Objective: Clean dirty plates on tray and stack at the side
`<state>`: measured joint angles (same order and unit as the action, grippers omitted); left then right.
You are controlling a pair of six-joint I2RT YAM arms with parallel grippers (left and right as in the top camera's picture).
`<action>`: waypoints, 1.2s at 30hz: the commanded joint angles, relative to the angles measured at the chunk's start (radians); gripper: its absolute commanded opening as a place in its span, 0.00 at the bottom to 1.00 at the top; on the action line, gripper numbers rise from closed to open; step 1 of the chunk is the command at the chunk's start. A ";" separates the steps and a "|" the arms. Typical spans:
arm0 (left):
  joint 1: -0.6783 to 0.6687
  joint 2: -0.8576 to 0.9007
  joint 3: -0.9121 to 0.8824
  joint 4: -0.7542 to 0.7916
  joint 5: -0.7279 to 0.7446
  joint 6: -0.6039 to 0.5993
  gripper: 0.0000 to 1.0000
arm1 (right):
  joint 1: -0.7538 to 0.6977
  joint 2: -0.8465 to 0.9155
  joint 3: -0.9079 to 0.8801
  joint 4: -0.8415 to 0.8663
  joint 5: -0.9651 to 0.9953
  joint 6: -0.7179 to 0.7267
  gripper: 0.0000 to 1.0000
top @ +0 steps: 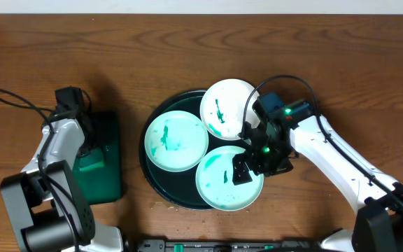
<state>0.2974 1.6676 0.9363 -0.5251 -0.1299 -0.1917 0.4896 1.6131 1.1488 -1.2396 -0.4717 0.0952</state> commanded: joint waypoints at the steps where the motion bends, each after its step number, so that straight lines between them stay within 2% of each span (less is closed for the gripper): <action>1: -0.002 -0.052 -0.005 -0.017 0.004 -0.023 0.50 | 0.010 -0.003 -0.005 -0.003 -0.008 0.006 0.99; 7: -0.002 -0.075 -0.005 -0.058 -0.040 -0.062 0.49 | 0.010 -0.003 -0.005 -0.003 -0.008 0.006 0.99; 9: 0.000 -0.075 -0.005 -0.067 -0.045 -0.087 0.43 | 0.010 -0.003 -0.005 -0.003 -0.008 0.005 0.99; 14: 0.008 -0.074 -0.005 -0.067 -0.051 -0.125 0.43 | 0.010 -0.003 -0.005 -0.003 -0.008 0.006 0.99; 25: 0.038 -0.047 -0.005 -0.059 -0.050 -0.120 0.43 | 0.010 -0.003 -0.005 -0.006 -0.008 0.006 0.99; 32: 0.038 -0.021 -0.005 -0.042 -0.035 -0.116 0.39 | 0.010 -0.003 -0.005 -0.005 -0.008 0.006 0.99; 36: 0.037 -0.021 -0.005 -0.025 0.043 -0.071 0.38 | 0.010 -0.003 -0.005 -0.002 -0.008 0.006 0.99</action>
<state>0.3313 1.6344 0.9367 -0.5621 -0.1520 -0.2886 0.4896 1.6131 1.1488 -1.2415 -0.4717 0.0952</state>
